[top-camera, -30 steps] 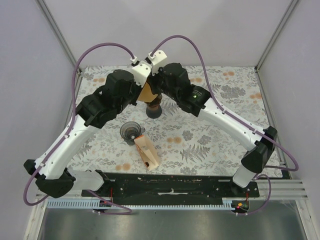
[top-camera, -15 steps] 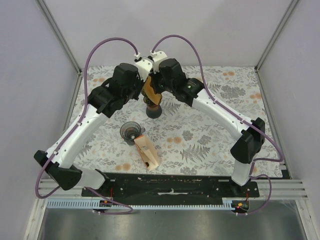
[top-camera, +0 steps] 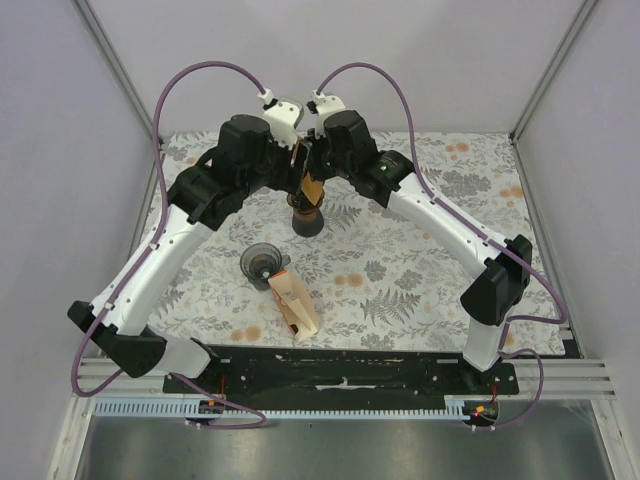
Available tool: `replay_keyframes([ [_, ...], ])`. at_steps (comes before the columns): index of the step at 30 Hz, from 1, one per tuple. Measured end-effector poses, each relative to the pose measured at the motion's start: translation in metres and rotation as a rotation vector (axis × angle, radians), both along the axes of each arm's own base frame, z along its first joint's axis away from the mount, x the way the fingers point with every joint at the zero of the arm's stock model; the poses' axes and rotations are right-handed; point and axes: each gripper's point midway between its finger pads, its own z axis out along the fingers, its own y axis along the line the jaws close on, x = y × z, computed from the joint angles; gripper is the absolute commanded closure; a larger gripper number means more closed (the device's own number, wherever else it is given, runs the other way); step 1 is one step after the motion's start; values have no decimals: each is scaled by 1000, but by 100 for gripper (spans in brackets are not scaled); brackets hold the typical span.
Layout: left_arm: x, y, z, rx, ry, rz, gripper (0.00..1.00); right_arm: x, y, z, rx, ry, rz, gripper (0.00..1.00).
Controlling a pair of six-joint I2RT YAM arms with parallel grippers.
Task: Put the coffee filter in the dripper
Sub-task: Place the coffee filter in the coffee dripper.
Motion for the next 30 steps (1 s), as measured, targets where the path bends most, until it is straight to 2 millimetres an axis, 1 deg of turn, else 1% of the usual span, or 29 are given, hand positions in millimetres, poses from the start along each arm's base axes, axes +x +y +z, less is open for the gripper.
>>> replay_keyframes([
  [3, 3, 1, -6, 4, 4, 23, 33, -1, 1, 0, 11, 12, 0, 100],
  [7, 16, 8, -18, 38, -3, 93, 40, -3, 3, 0, 21, 20, 8, 100],
  [11, 24, 8, -36, 65, 19, 122, 52, -6, 6, 0, 30, 29, 28, 100],
  [13, 28, 10, -42, 78, 23, 141, 58, -7, 7, -1, 32, 32, 36, 100],
  [15, 31, 14, -46, 93, 21, 168, 68, -7, 6, -3, 29, 35, 33, 100],
  [17, 35, 22, -45, 102, 11, 205, 83, -6, 2, -7, 22, 43, 27, 100],
  [18, 38, 28, -45, 104, 5, 229, 88, -5, 1, -9, 19, 45, 25, 100],
  [20, 45, 40, -45, 106, 0, 271, 90, -2, -3, -11, 16, 50, 18, 100],
  [22, 49, 46, -47, 104, 1, 288, 92, 1, -7, -11, 18, 51, 12, 100],
  [28, 51, 40, -56, 86, 15, 252, 97, 4, -15, -15, -2, 57, 6, 100],
  [29, 52, 39, -56, 82, 18, 247, 98, 4, -15, -16, -7, 58, 6, 98],
  [30, 52, 39, -57, 79, 20, 243, 98, 4, -16, -16, -10, 58, 7, 93],
])
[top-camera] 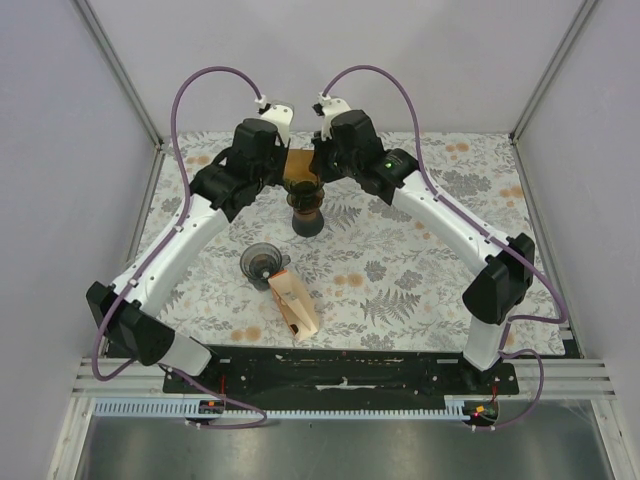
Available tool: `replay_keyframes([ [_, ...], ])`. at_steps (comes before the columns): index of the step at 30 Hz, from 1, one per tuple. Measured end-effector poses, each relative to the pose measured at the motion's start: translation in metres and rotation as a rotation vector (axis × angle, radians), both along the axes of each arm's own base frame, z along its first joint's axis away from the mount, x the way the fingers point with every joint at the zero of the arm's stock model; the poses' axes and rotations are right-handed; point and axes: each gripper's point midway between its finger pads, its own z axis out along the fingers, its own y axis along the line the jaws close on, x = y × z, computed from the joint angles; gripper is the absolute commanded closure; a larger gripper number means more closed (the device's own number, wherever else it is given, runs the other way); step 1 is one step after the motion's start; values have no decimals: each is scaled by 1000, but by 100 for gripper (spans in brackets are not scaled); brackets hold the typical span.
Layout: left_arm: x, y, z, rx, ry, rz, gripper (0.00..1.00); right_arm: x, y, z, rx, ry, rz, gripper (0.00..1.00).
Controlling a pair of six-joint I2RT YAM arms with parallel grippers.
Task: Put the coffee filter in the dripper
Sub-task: Place the coffee filter in the coffee dripper.
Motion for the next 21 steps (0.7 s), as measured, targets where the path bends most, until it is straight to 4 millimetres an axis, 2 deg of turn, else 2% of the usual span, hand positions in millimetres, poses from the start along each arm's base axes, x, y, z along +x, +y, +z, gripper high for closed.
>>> replay_keyframes([
  [2, 3, 1, -2, -10, 8, -7, 98, 0, 1, -1, -2, 1, 11, 87],
  [6, 12, 3, -14, -14, 42, -10, 98, 2, 2, 3, 4, -5, 38, 84],
  [8, 15, 1, -21, -18, 63, -19, 98, 6, 1, 8, 9, -17, 37, 100],
  [13, 15, -10, -36, -43, 119, -52, 98, 20, -10, 6, 15, -12, 20, 100],
  [18, 20, -19, -39, -86, 149, -67, 98, 31, -14, -10, 0, 14, 10, 100],
  [21, 22, -22, -42, -111, 166, -69, 98, 31, -14, -13, -8, 16, 13, 100],
])
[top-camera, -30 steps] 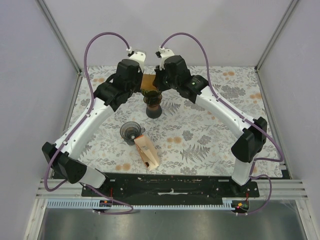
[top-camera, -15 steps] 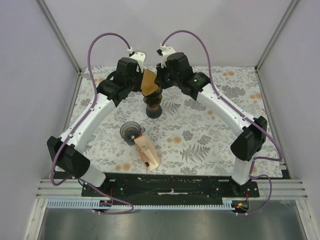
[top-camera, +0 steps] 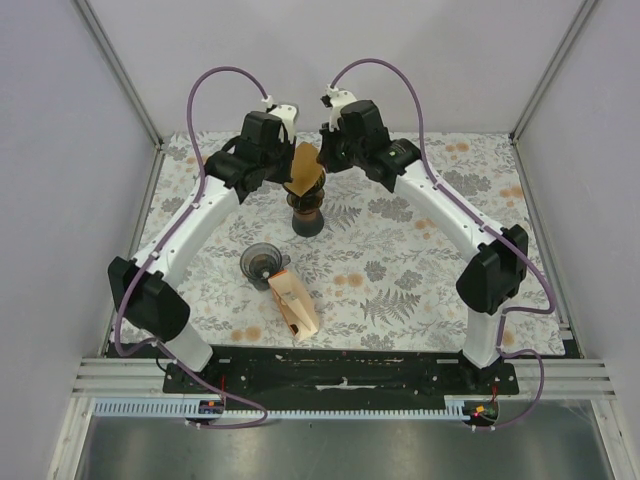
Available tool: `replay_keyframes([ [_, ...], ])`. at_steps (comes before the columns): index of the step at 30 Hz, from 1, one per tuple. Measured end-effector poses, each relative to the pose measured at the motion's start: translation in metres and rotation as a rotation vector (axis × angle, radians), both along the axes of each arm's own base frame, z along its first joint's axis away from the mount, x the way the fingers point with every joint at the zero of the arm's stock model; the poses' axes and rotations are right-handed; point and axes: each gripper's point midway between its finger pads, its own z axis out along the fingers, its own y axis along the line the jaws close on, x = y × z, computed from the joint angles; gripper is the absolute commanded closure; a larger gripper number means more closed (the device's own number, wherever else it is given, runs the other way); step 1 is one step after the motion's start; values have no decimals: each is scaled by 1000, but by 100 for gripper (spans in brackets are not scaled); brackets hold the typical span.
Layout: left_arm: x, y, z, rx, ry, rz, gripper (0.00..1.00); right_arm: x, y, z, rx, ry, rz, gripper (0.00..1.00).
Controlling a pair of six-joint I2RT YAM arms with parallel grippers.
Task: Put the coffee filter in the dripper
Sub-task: Place the coffee filter in the coffee dripper.
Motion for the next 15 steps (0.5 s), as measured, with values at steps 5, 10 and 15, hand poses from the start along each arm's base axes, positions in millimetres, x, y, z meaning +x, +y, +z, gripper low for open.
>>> replay_keyframes([
  [5, 3, -1, -15, -21, 54, 13, 98, 0, 0, 1, -17, -18, 17, 83],
  [10, 2, -4, -28, -30, 100, 16, 98, -6, 4, 15, 3, -61, 74, 88],
  [15, 2, -5, -28, -39, 104, 20, 98, -23, 22, 35, 85, -109, 179, 100],
])
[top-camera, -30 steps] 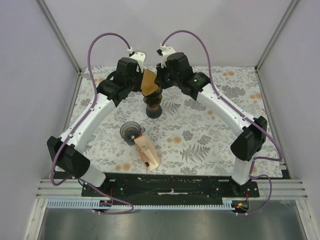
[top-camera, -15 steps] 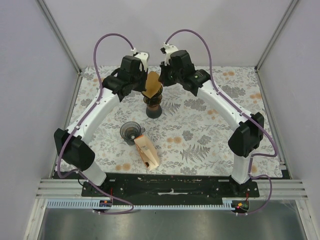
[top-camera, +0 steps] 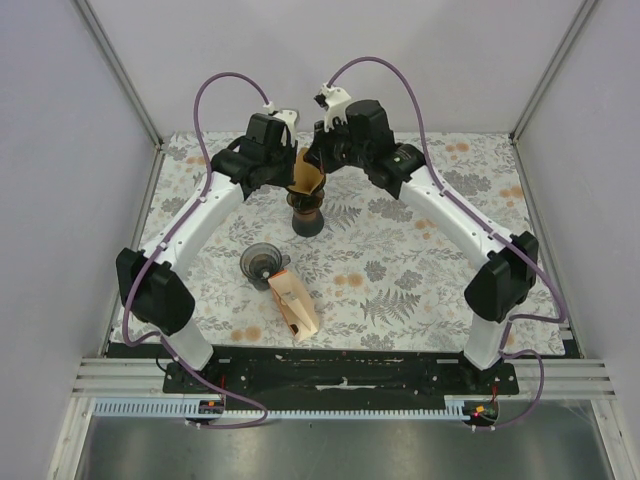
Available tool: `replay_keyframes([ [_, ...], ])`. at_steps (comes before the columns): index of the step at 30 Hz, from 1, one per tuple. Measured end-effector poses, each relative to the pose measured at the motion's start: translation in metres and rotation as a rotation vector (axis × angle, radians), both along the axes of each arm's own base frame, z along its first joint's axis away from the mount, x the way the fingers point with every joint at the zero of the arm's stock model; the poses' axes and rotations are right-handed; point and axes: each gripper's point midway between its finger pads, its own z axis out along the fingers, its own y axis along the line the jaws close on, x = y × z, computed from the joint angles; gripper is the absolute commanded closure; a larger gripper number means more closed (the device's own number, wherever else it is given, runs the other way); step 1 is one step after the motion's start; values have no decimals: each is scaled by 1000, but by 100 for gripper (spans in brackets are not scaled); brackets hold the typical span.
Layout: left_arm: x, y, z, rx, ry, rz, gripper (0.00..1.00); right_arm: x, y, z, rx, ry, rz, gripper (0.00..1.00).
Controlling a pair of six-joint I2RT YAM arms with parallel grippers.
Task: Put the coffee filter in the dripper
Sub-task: Place the coffee filter in the coffee dripper.
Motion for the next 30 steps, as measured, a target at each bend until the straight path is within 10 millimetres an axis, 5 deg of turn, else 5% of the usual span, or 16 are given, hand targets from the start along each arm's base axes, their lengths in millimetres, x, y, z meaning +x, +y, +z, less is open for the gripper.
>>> replay_keyframes([
  [3, 0, 0, 0, -2, 2, 1, 98, -3, 13, -6, 19, 26, 31, 100],
  [8, 0, 0, 0, -1, 3, 2, 98, 18, 29, -46, -32, 114, 10, 100],
  [14, -3, 3, -3, 5, 18, 7, 86, 27, 18, -104, -155, 235, -63, 100],
  [20, 0, 3, 5, -7, 5, 10, 51, 30, 15, -103, -194, 235, -85, 100],
  [25, 5, 14, 10, -24, -4, 30, 45, 33, 25, -98, -213, 208, -72, 100],
  [30, 12, 31, 16, -38, -17, 68, 45, 32, 32, -114, -257, 215, -63, 100],
])
